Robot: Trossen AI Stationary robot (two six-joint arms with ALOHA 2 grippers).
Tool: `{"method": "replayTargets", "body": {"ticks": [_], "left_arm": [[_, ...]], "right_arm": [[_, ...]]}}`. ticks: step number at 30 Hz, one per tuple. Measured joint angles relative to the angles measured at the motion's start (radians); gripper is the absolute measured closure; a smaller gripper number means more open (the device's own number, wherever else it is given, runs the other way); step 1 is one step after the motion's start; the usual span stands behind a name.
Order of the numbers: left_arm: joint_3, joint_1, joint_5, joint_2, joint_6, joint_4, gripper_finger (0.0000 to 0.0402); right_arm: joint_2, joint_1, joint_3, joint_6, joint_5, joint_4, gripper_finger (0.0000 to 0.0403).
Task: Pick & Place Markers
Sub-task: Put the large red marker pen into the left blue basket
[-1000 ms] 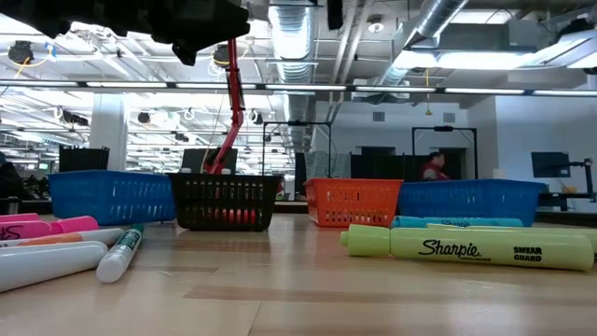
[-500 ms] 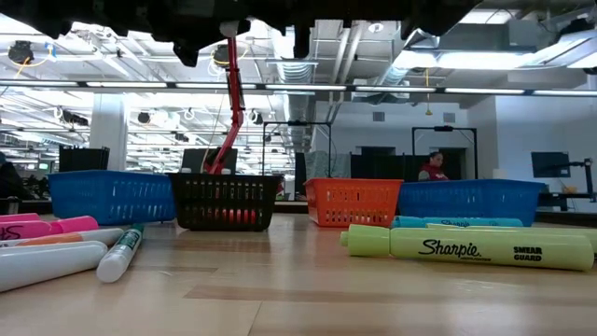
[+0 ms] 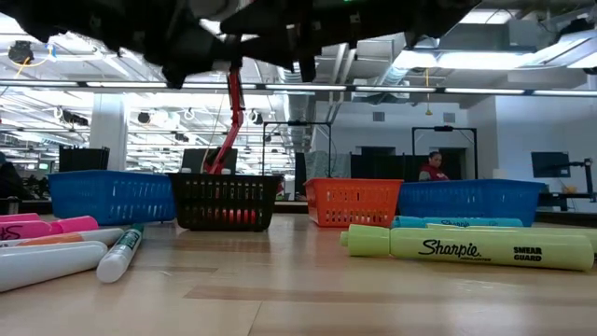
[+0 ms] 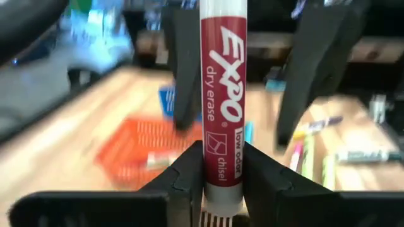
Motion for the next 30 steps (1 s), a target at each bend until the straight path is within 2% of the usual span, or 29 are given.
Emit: {"method": "replayTargets", "body": {"ticks": [5, 10, 16, 22, 30], "left_arm": [[-0.001, -0.034, -0.009, -0.055, -0.149, -0.276, 0.0328], [-0.001, -0.056, -0.005, -0.262, -0.216, -0.629, 0.032], [-0.001, -0.039, 0.024, -0.452, -0.219, -1.154, 0.0321], [-0.025, 0.004, 0.038, -0.441, -0.245, -1.149, 0.0311], [-0.028, 0.092, 0.073, -0.275, -0.315, -1.149, 0.0302]], "right_arm": [[-0.015, 0.002, 0.0, 0.0, 0.064, -0.151, 0.0178], [-0.015, 0.002, 0.0, 0.039, 0.108, -0.356, 0.0166], [-0.016, 0.023, 0.0, 0.074, 0.093, -0.406, 0.0174], [-0.017, 0.037, 0.0, -0.018, 0.091, -0.367, 0.0179], [-0.017, 0.035, 0.0, -0.034, 0.088, -0.263, 0.018]]}}
